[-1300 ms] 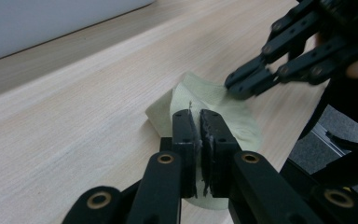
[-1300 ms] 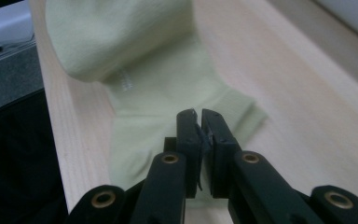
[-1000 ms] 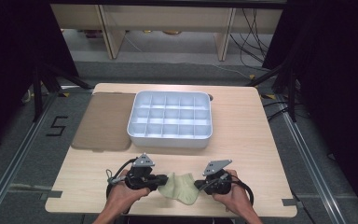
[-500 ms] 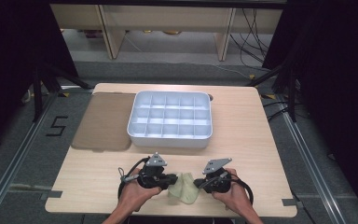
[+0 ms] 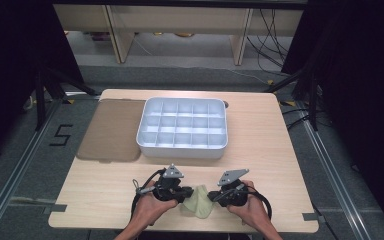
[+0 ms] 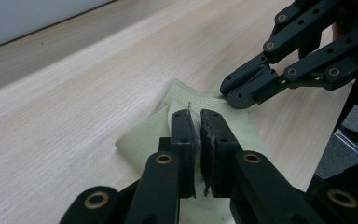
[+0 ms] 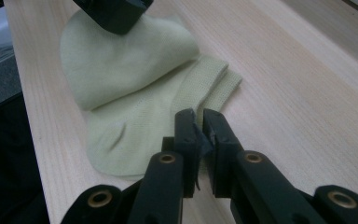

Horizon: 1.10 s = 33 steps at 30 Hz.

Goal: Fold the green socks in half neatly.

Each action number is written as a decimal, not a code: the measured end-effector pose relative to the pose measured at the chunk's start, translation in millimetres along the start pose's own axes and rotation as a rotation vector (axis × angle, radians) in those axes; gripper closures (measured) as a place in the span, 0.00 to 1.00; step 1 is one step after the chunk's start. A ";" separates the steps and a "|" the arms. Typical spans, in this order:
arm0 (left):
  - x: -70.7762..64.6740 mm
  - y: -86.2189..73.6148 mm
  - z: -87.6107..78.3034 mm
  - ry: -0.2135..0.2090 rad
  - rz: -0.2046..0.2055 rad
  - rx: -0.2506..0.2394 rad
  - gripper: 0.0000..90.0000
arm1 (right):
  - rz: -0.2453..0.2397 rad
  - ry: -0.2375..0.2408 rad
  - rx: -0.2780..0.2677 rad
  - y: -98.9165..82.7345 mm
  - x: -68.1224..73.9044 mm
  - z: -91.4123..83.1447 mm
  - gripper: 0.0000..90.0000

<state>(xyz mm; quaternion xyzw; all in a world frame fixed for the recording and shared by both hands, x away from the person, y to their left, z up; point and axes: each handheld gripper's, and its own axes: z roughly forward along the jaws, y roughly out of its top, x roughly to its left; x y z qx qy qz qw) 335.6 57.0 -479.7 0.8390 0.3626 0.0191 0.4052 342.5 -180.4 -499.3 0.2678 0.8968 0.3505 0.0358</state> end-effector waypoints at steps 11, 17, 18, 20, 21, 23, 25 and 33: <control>-2.9 1.5 4.1 -0.009 -0.002 -0.004 0.92 | 0.060 0.000 -0.045 -3.1 -2.9 -19.5 0.92; -3.4 3.9 3.0 -0.008 0.009 0.005 0.91 | 0.077 -0.021 -0.058 -13.2 -9.6 -32.8 0.93; -4.5 4.3 2.8 -0.005 0.005 0.005 0.90 | 0.084 -0.022 -0.062 -14.6 -11.2 -34.9 0.92; -6.5 5.4 2.9 0.001 0.015 0.010 0.89 | 0.102 -0.027 -0.068 -17.5 -12.1 -39.1 0.93; -7.3 6.2 3.6 -0.010 0.017 0.012 0.89 | 0.096 -0.033 -0.076 -18.9 -13.5 -40.3 0.93; -9.1 7.5 4.2 -0.015 0.023 0.017 0.88 | 0.107 -0.032 -0.077 -21.1 -14.5 -42.8 0.92; -11.8 9.6 4.6 -0.023 0.019 0.017 0.87 | 0.108 -0.033 -0.076 -22.5 -14.7 -44.2 0.92; -21.3 15.0 12.3 -0.038 0.027 0.017 0.86 | 0.112 -0.034 -0.087 -22.0 -15.7 -46.5 0.92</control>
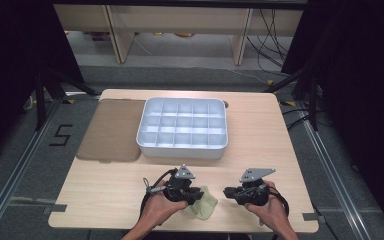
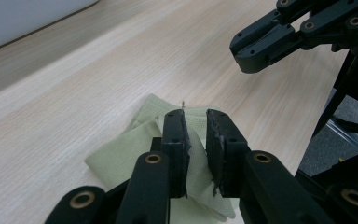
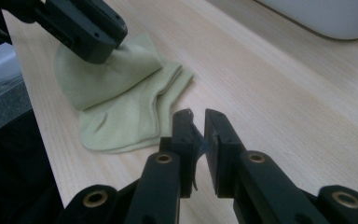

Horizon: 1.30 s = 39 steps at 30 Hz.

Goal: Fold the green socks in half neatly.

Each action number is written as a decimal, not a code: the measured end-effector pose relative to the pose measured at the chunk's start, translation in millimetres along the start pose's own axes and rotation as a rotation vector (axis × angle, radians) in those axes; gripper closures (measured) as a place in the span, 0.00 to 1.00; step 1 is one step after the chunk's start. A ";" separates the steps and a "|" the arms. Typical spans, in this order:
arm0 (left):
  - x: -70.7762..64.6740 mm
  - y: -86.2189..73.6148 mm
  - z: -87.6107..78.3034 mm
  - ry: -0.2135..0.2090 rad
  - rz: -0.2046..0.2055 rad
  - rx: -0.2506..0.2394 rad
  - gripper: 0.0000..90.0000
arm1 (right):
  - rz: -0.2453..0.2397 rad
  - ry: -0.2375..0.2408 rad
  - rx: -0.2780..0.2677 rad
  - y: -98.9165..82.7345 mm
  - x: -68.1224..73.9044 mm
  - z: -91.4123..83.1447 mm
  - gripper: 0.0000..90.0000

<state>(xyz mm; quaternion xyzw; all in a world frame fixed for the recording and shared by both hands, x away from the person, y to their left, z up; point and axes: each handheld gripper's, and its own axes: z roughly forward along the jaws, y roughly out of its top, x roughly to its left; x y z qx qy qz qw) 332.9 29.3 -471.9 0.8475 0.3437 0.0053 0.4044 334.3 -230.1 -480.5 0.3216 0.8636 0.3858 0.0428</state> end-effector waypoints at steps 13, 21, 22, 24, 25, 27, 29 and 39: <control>-11.3 10.2 12.7 -0.043 -0.015 -0.007 0.66 | 0.006 -0.017 -0.017 -0.8 -4.3 -5.7 0.92; -6.4 17.5 -0.4 -0.077 -0.069 -0.061 0.44 | 0.024 -0.032 -0.026 -1.7 -9.5 -11.3 0.91; -5.2 17.1 -2.1 -0.078 -0.061 -0.060 0.45 | 0.027 -0.031 -0.031 -1.8 -9.2 -12.1 0.91; -2.4 15.1 -7.0 -0.068 -0.055 -0.063 0.47 | 0.044 -0.031 -0.029 -1.5 -6.2 -13.3 0.91; 0.3 12.9 -10.0 -0.067 -0.054 -0.071 0.48 | 0.015 -0.034 -0.035 -0.9 -7.8 -13.3 0.91; 3.3 8.7 -13.9 -0.058 -0.036 -0.077 0.57 | 0.009 -0.020 -0.038 0.1 -7.4 -12.6 0.91; 6.8 3.2 -17.4 -0.049 -0.012 -0.073 0.67 | 0.008 -0.018 -0.039 1.0 -4.8 -13.4 0.91; 19.1 -29.3 -14.0 -0.019 0.047 0.002 0.90 | -0.026 -0.008 -0.052 8.7 7.9 -12.0 0.91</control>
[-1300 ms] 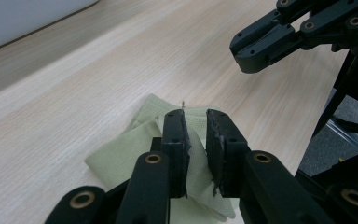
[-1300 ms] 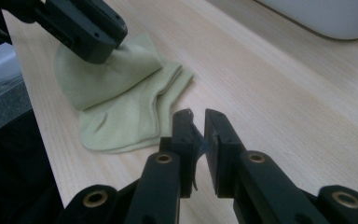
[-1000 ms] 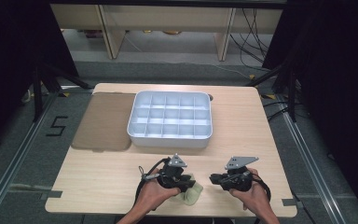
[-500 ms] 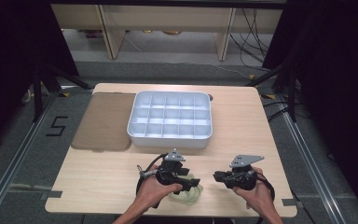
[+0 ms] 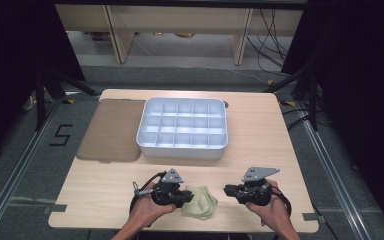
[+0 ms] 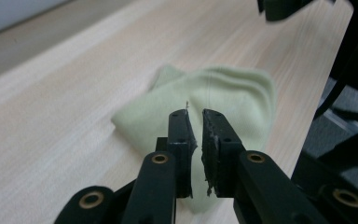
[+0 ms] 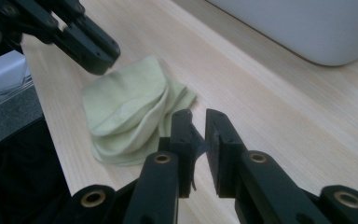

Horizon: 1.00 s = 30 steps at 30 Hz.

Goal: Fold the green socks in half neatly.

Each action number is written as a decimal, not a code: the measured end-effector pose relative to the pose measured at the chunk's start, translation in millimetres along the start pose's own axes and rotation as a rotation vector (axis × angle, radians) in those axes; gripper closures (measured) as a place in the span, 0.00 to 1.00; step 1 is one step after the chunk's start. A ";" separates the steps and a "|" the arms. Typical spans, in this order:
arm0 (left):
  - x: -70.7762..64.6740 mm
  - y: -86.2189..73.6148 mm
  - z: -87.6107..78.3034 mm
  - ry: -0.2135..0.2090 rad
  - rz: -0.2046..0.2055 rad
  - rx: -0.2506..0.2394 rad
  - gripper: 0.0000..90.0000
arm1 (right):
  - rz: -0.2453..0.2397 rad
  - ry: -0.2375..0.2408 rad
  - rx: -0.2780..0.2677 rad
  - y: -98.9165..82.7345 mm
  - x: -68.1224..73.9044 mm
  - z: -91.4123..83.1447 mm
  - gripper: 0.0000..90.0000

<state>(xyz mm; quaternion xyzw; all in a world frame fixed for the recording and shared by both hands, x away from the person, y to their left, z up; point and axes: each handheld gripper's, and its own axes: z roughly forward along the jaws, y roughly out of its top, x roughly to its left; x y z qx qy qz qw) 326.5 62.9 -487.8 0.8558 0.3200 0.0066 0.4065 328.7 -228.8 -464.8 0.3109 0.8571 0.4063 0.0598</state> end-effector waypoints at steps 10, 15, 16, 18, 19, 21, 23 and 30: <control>-7.9 -11.2 15.3 0.011 -0.036 0.040 0.94 | -0.060 0.043 -0.014 9.4 20.6 5.8 0.92; -12.0 -17.8 11.7 0.018 -0.051 0.046 0.94 | -0.089 0.078 0.006 11.3 33.0 14.7 0.92; -15.1 -18.8 12.5 0.019 -0.077 0.029 0.94 | -0.092 0.081 0.014 11.5 34.5 16.6 0.92; -15.1 -19.4 11.2 0.026 -0.051 0.045 0.94 | -0.093 0.084 0.022 12.4 37.0 21.9 0.93; -16.7 -19.4 12.7 0.028 -0.075 0.026 0.94 | -0.079 0.096 0.028 12.7 39.0 24.2 0.93; -14.0 -19.2 11.1 0.025 -0.050 0.052 0.95 | -0.109 0.106 0.031 14.2 41.0 31.2 0.94; -13.7 -19.9 11.1 0.024 -0.061 0.046 0.95 | -0.097 0.114 0.048 13.8 45.0 35.3 0.96; -13.9 -20.7 10.5 0.026 -0.057 0.047 0.95 | -0.127 0.061 0.139 0.7 36.2 46.7 0.98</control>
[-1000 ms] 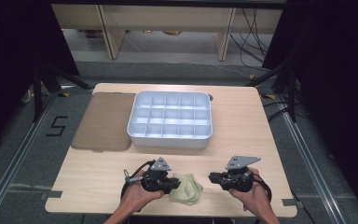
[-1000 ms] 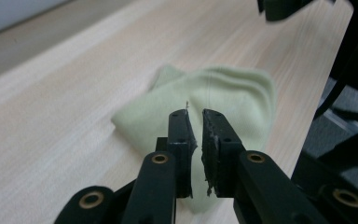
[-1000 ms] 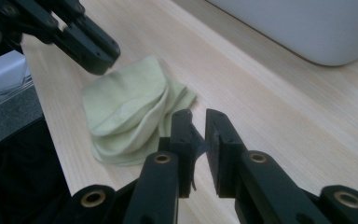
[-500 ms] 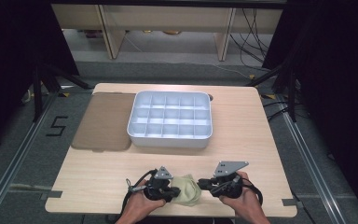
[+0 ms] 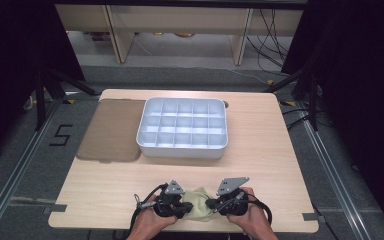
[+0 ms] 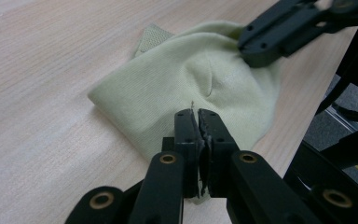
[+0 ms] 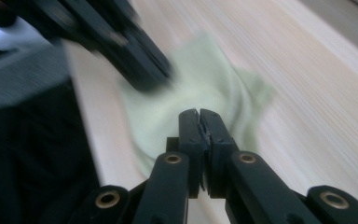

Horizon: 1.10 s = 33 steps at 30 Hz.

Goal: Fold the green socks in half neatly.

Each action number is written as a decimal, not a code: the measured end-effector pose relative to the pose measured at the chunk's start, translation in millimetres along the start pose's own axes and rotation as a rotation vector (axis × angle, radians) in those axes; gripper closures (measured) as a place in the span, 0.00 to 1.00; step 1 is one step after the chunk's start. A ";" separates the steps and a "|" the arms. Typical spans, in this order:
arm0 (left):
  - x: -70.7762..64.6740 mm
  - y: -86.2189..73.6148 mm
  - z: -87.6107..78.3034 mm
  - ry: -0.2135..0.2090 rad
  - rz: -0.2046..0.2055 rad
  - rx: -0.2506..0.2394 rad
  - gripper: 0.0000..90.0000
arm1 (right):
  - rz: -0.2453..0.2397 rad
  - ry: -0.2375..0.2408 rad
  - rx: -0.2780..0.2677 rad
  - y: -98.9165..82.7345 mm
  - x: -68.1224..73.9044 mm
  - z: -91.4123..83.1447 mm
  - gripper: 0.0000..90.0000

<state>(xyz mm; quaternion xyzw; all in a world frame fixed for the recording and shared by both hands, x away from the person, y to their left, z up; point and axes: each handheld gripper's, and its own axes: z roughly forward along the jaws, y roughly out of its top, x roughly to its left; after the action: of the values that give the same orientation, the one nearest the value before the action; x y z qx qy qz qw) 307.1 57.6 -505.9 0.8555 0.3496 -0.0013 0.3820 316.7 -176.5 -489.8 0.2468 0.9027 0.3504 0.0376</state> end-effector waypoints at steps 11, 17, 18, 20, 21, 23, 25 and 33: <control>-0.2 9.8 -6.4 0.005 -0.005 -0.071 0.91 | 0.041 -0.012 -0.051 -4.5 -10.0 -16.4 0.99; 16.8 28.6 -0.2 0.046 0.003 -0.073 0.92 | 0.022 0.046 -0.068 0.5 1.7 -10.2 0.99; 19.0 28.4 3.4 0.058 0.013 -0.058 0.92 | 0.018 0.052 -0.057 0.5 3.0 -7.6 0.99; 21.7 26.2 9.9 0.074 0.023 -0.037 0.92 | 0.008 0.052 -0.033 -0.3 3.3 -2.2 0.99; 22.3 24.9 12.8 0.077 0.015 -0.034 0.93 | 0.007 0.053 -0.023 -0.9 3.8 -0.1 0.99; 23.8 25.0 13.4 0.074 0.011 -0.038 0.93 | -0.016 0.038 0.009 -2.9 0.7 4.4 0.99; 22.6 24.7 13.6 0.084 0.018 -0.042 0.93 | -0.012 0.042 0.030 -5.6 -1.6 7.7 0.99; 21.3 24.2 14.4 0.095 0.036 -0.042 0.93 | -0.008 -0.013 -0.022 4.2 -3.5 -5.8 0.98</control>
<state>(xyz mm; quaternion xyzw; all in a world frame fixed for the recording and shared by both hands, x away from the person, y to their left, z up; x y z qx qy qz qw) 341.5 49.7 -506.0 0.8525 0.3520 0.0538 0.3828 320.1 -179.1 -483.1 0.2449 0.8995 0.3586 0.0474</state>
